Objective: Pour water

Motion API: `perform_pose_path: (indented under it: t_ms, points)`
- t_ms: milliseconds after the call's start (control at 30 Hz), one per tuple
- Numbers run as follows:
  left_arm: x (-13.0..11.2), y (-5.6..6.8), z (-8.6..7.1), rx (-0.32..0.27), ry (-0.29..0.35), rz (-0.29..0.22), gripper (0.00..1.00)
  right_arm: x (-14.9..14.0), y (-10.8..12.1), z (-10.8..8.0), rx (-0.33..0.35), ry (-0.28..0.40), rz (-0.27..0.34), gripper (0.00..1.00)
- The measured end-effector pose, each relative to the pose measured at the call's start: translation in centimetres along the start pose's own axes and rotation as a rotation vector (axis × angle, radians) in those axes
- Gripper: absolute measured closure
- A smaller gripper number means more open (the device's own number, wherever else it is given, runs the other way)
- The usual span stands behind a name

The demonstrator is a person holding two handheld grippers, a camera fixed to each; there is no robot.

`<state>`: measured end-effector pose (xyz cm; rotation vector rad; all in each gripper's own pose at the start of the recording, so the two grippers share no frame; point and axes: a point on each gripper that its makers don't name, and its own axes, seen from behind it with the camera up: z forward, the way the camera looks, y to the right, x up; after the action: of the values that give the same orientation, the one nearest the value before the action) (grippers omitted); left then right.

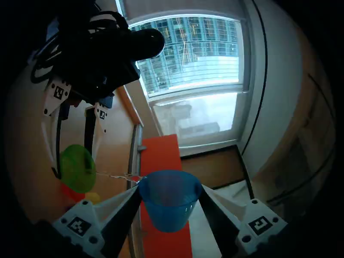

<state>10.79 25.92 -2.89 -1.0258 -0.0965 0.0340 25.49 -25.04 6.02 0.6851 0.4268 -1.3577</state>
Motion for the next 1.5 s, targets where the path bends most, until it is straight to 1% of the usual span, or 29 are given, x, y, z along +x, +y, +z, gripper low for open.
perform_pose_path:
  t_ms: [667, 1067, 1500]
  points:
    - [-0.1, -0.2, 0.3, -0.002, -0.003, -0.002, 0.14, 0.3, 0.7, -0.3, -0.014, 0.005, -0.072, 0.09]
    - [0.1, 0.2, 0.4, -0.006, -0.002, 0.004, 0.14, 0.5, 0.9, -0.4, -0.022, 0.001, -0.14, 0.09]
    - [0.3, -0.1, 0.3, -0.001, 0.001, -0.006, 0.14, 0.8, 1.1, -0.2, -0.028, 0.002, -0.205, 0.09]
